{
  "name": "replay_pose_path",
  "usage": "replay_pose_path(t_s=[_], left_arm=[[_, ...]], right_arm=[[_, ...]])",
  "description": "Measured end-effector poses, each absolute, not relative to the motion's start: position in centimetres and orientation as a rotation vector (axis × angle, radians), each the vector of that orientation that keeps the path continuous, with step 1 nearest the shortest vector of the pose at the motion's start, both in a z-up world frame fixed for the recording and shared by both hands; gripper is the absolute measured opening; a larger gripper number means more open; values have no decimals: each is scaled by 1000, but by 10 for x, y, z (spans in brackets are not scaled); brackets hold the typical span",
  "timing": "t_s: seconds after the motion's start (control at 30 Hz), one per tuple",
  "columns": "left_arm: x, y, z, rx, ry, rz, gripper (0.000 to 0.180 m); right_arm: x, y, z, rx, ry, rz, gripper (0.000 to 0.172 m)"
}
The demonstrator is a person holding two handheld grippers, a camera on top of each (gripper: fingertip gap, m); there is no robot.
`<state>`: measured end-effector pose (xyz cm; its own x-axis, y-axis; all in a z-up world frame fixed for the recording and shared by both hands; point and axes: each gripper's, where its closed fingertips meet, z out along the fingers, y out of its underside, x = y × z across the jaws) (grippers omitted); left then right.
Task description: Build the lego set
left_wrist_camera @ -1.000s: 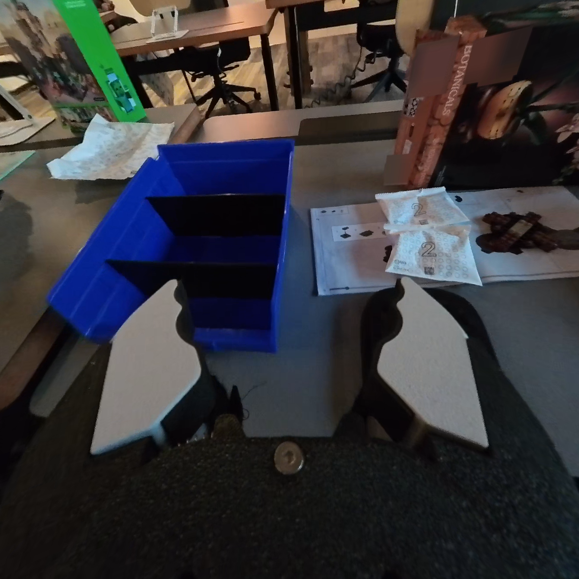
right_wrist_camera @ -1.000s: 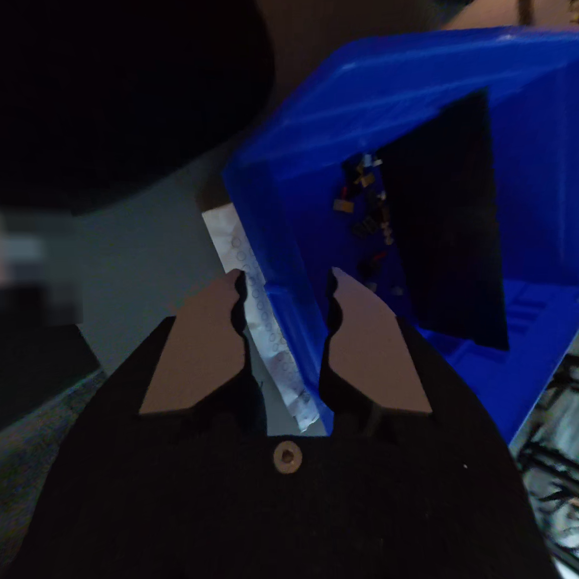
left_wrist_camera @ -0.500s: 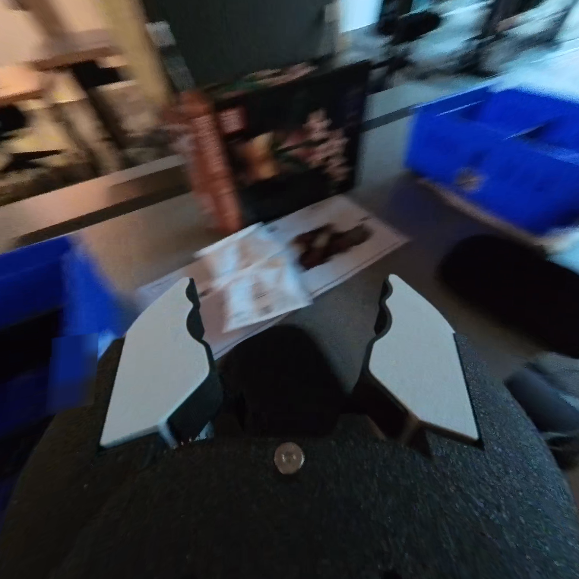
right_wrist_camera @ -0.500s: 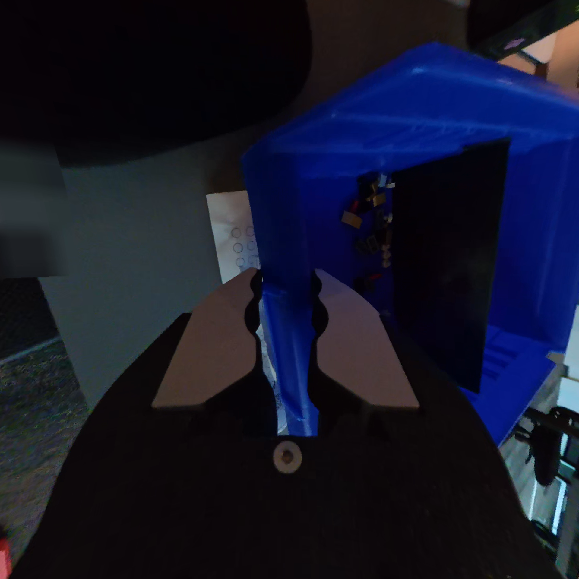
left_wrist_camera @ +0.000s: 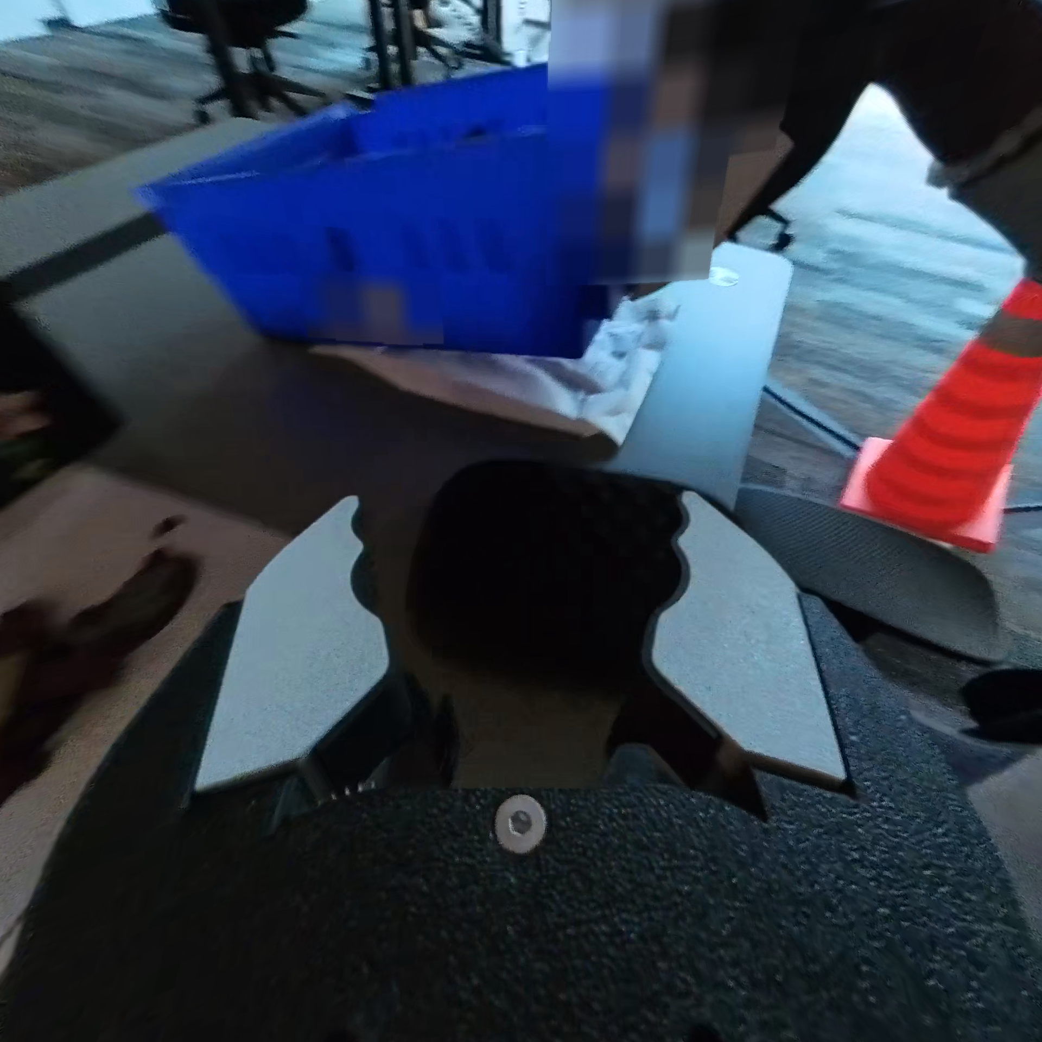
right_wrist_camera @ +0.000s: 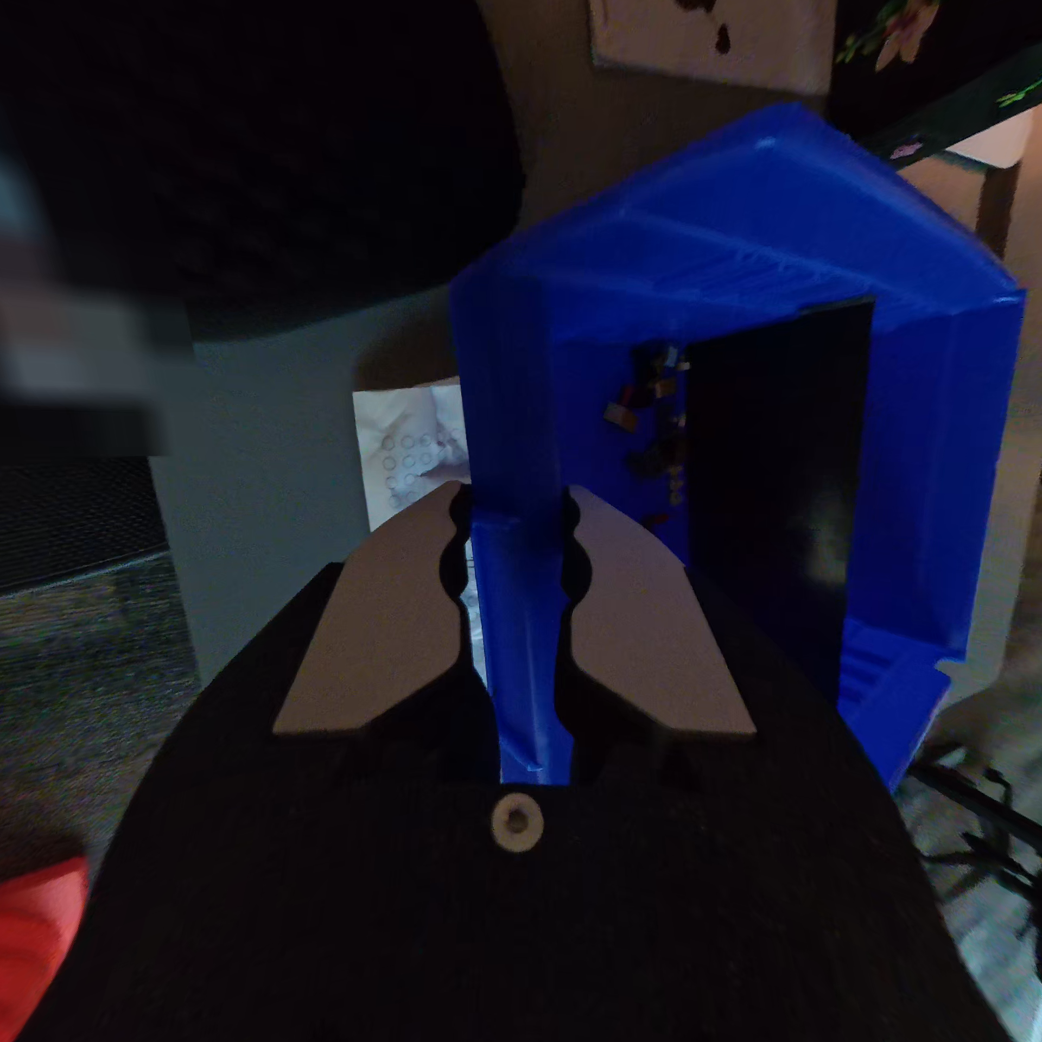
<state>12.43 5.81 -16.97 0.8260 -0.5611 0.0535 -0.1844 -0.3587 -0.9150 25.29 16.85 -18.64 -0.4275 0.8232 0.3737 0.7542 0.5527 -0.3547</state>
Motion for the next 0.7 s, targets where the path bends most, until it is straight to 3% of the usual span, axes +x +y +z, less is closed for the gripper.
replay_pose_path(t_s=[0.43,0.7], left_arm=[[175,112,-208,-1996,691,-382,97],[176,111,-204,-1997,711,-368,99]], right_arm=[[250,175,-161,-1342,-2352,220,27],[252,175,-162,-1343,-2354,219,27]])
